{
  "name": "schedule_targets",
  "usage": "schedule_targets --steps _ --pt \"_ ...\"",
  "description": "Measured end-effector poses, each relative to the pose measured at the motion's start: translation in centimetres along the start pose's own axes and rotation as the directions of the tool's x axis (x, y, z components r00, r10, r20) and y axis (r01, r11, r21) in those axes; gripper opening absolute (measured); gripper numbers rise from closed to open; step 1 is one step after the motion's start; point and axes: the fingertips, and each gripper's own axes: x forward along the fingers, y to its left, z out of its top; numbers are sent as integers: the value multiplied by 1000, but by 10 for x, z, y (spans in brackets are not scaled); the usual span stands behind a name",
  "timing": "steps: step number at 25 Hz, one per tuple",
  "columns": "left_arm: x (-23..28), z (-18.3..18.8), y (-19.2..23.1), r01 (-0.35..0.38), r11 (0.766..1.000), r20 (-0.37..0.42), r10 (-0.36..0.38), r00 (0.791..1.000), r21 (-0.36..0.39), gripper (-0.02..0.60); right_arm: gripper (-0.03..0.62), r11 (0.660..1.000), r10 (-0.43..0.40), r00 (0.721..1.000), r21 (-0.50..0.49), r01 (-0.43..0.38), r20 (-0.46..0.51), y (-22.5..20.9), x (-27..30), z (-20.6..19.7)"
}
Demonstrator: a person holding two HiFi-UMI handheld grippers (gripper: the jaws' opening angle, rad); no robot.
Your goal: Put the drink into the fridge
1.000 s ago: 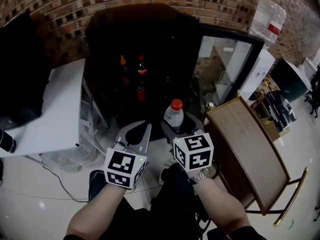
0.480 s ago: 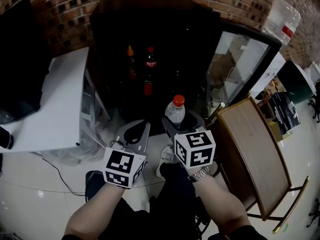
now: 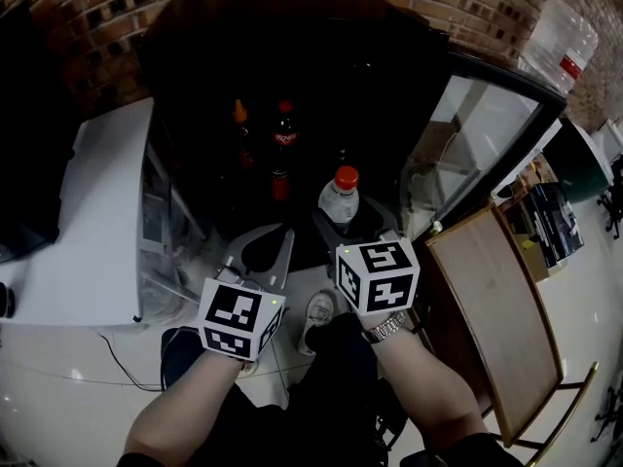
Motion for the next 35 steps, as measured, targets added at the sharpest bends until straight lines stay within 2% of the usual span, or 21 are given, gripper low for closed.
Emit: schedule_targets --steps 13,26,35 --pt "52 25 66 -56 998 20 56 998 4 5 299 999 -40 999 -9 40 0 -43 98 26" --pt "99 29 89 -32 998 -24 33 999 59 5 299 996 -82 996 -14 83 25 -79 171 39" --pt "116 23 101 -15 998 -43 17 999 61 5 301 986 -159 987 -40 159 20 -90 195 34"
